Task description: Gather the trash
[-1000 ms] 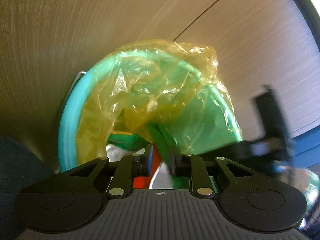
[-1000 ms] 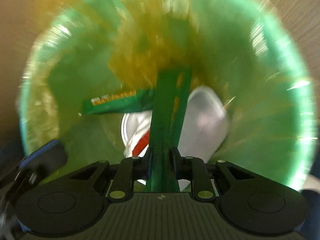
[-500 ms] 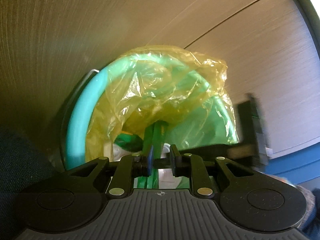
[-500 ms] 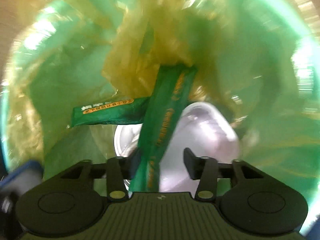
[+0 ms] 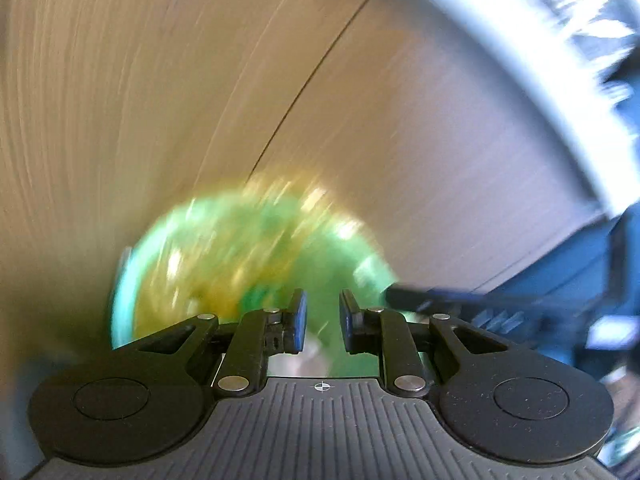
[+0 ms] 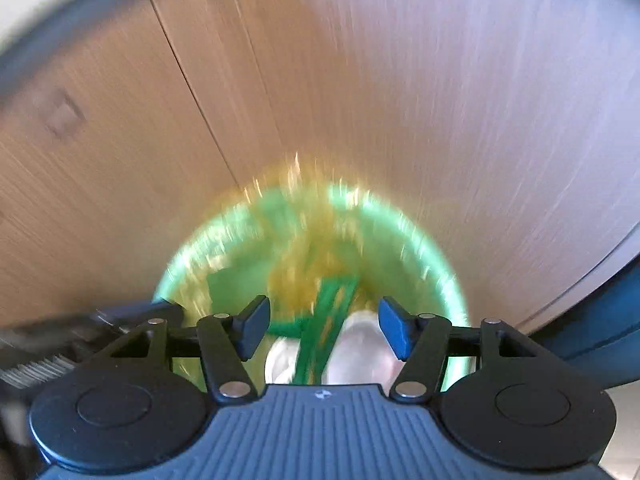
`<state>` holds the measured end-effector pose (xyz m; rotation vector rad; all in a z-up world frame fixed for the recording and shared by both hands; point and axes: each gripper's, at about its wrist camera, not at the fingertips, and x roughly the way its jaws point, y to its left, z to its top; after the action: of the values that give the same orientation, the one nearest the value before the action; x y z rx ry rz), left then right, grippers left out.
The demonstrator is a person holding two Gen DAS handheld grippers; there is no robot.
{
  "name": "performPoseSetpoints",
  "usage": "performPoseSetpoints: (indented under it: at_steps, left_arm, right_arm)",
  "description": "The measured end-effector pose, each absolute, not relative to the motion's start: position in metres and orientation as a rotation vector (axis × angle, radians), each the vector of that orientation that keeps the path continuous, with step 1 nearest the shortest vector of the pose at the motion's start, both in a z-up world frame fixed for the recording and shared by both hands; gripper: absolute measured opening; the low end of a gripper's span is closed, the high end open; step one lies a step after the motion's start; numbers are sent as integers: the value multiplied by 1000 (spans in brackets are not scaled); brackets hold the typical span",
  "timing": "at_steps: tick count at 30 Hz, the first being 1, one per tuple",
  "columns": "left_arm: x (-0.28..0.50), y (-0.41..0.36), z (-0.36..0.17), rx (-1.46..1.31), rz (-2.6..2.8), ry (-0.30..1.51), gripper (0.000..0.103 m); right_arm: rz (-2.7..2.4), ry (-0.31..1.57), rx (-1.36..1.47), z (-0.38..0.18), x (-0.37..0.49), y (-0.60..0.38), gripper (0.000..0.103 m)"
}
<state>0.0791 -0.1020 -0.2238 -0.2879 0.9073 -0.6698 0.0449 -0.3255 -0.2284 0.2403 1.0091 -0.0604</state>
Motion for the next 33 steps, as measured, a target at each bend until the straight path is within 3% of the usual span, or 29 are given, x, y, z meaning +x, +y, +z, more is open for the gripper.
performPoseSetpoints:
  at_steps: [4, 7, 12, 14, 16, 22, 26, 33]
  left_arm:
    - [61, -94, -94, -208, -699, 677, 20]
    - [55, -81, -5, -102, -613, 518, 21]
    - [104, -31, 76, -31, -317, 433, 20]
    - [134, -4, 88, -59, -251, 459, 20]
    - [167, 22, 92, -141, -243, 538, 20]
    - [192, 43, 96, -28, -154, 555, 20]
    - [193, 42, 85, 66, -146, 576, 21]
    - [201, 51, 79, 86, -196, 605, 20]
  right_arm:
    - [10, 763, 219, -143, 36, -323, 62]
    - [56, 635, 228, -85, 50, -323, 72]
    - [189, 524, 232, -9, 87, -310, 73]
    - [281, 505, 181, 16, 105, -291, 83]
    - [362, 479, 125, 33, 124, -269, 85]
    - [496, 543, 113, 48, 209, -201, 86]
    - [423, 715, 161, 27, 297, -182, 86]
    - [236, 799, 57, -23, 388, -156, 86]
